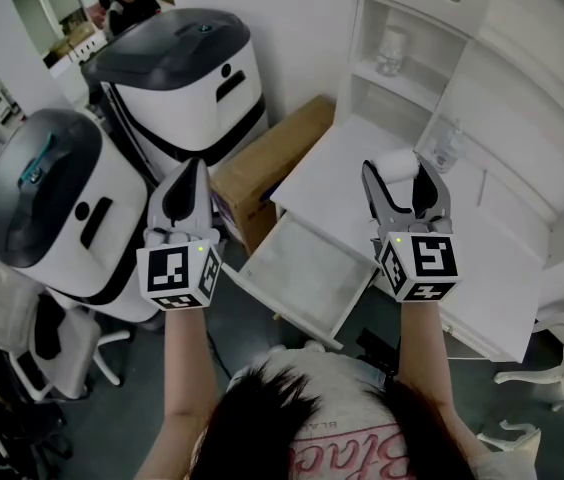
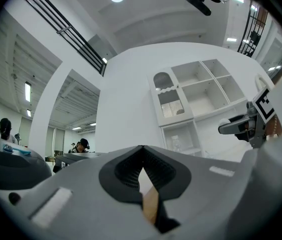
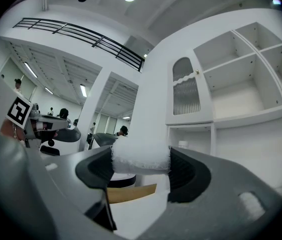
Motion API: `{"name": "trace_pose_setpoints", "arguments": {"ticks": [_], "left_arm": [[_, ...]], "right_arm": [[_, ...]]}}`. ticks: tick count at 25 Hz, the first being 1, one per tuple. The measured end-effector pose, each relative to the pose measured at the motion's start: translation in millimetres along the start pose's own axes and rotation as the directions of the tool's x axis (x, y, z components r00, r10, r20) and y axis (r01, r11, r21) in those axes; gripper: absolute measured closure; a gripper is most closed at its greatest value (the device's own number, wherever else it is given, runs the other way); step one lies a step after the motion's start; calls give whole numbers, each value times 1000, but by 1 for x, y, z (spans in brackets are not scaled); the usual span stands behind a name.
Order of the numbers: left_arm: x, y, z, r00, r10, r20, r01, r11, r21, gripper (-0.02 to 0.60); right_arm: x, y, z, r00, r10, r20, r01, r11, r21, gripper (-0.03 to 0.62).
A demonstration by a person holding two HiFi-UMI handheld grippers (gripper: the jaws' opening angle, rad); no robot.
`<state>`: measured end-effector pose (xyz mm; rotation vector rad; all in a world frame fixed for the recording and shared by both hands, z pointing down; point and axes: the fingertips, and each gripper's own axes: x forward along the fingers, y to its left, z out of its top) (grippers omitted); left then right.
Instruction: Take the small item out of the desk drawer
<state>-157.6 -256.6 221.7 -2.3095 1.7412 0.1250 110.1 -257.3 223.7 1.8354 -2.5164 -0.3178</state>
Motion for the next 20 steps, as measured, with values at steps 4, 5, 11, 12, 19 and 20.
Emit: {"name": "trace_pose_setpoints", "arguments": {"ticks": [4,5,11,12,19,20], "left_arm": [[-2,1,1,1000,1,3,-1,1000,1,568],[-3,1,1,1000,1,4,-1,1000,0,568],[-4,3,1,1000,0,5,0,1000,0,568],[-4,3,1,1000,-1,5,1,1000,1,568],[-5,4,2,1000,-2,14,2,1000,2,568],[-5,4,3,1000,-2,16,2,1000,3,568]], "right_arm": [[-2,1,1,1000,0,5,0,1000,3,301],[-2,2,2,1000,-1,6,1,1000,4,301],[-3,5,3,1000,0,11,0,1000,9,301],[-3,5,4,1000,-1,12,1,1000,10,301],[-5,7,5,1000,-5,21,5,1000,10,301],[-5,7,6,1000,-5,23,5,1000,9,301]]}}
